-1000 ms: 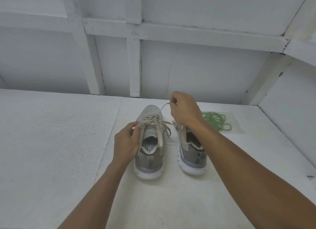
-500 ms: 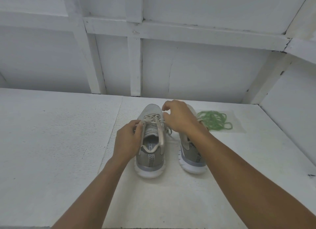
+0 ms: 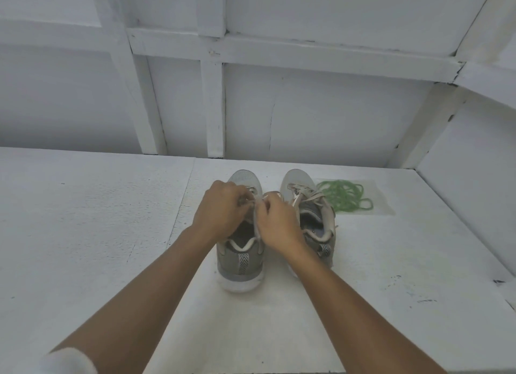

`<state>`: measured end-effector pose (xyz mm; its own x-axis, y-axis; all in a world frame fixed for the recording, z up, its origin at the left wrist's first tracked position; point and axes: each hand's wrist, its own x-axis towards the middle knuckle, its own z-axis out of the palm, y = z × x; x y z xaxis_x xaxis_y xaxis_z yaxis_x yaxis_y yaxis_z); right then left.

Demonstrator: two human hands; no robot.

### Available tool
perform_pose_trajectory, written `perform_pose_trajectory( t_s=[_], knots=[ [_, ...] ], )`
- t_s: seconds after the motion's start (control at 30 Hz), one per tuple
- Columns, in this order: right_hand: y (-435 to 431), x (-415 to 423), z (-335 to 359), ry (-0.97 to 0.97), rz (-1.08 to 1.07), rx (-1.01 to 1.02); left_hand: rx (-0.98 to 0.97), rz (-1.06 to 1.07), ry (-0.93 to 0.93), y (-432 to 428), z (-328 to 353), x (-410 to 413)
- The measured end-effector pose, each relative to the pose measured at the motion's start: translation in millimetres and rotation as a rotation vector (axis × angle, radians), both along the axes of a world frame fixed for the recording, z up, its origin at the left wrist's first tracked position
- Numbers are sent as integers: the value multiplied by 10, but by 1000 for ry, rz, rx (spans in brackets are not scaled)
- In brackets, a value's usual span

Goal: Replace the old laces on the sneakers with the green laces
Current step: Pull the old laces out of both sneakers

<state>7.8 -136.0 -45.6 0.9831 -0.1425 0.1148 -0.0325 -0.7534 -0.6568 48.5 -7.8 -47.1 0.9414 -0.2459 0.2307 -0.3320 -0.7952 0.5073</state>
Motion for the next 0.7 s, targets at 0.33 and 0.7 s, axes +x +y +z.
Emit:
perform_pose_trajectory(
  t_s=[0.33, 0.7],
  knots=[
    [46, -45, -74, -10, -72, 11, -229, 297, 41, 330, 205, 216],
    [61, -39, -119, -24, -84, 80, 119, -59, -128, -42, 5, 7]
  ],
)
